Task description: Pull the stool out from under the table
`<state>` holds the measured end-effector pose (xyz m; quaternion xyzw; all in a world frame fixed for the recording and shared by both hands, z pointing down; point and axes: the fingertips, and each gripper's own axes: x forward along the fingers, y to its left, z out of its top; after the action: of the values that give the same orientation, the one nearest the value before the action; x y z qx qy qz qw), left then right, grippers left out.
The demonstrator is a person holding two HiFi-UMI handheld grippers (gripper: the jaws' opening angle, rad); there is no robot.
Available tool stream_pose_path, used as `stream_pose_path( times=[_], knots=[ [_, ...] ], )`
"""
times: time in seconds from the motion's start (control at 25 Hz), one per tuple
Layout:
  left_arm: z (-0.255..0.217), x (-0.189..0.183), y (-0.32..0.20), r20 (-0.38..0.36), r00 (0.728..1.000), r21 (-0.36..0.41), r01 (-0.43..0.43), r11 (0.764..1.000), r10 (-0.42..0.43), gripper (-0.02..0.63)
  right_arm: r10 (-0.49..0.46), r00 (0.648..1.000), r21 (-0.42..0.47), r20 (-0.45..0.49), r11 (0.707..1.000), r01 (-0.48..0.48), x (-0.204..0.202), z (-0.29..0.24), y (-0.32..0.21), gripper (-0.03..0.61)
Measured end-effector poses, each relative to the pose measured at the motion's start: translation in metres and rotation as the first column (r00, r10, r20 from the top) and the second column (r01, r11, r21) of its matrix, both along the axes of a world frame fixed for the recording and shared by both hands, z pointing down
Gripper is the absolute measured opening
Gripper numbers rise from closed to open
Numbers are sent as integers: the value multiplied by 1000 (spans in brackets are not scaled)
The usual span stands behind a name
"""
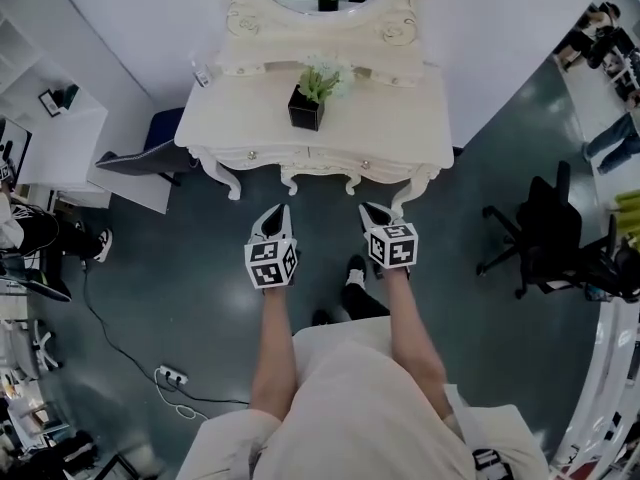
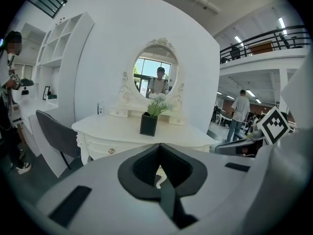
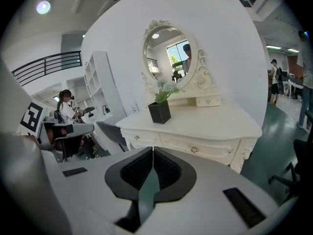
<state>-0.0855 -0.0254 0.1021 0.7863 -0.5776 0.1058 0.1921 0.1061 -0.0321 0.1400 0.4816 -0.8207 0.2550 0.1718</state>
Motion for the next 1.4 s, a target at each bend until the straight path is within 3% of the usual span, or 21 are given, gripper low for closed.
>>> stream_pose_path(
  times=[0.32, 0.44, 0.6, 0.8, 0.92, 1.16, 1.4],
  knots=[
    [5, 32, -70, 17, 1000, -6, 1, 1000, -1, 14, 40, 998, 35, 42, 999, -42, 37, -4, -78, 44],
    [19, 33, -73, 41, 999, -40, 14, 999, -12, 14, 101, 995, 95, 19, 990, -102, 53, 2, -86, 44],
    [38, 42, -79, 37, 999, -93, 25, 995, -22, 14, 124, 992, 95, 15, 988, -125, 69, 10, -92, 44],
    [77, 57, -78, 55, 998, -148, -15, 989, 24, 14, 149, 989, 117, -15, 982, -146, 86, 22, -109, 44],
    [100, 47, -76, 73, 997, -174, -21, 984, 34, 14, 199, 980, 144, -8, 970, -195, 89, 34, -113, 44],
    [136, 40, -67, 106, 988, -211, -86, 974, 110, 14, 257, 966, 117, 6, 960, -256, 88, 73, -115, 44],
    [171, 19, -79, 71, 995, -225, -57, 973, 75, 14, 218, 976, 97, -16, 972, -215, 66, 115, -123, 44]
  ],
)
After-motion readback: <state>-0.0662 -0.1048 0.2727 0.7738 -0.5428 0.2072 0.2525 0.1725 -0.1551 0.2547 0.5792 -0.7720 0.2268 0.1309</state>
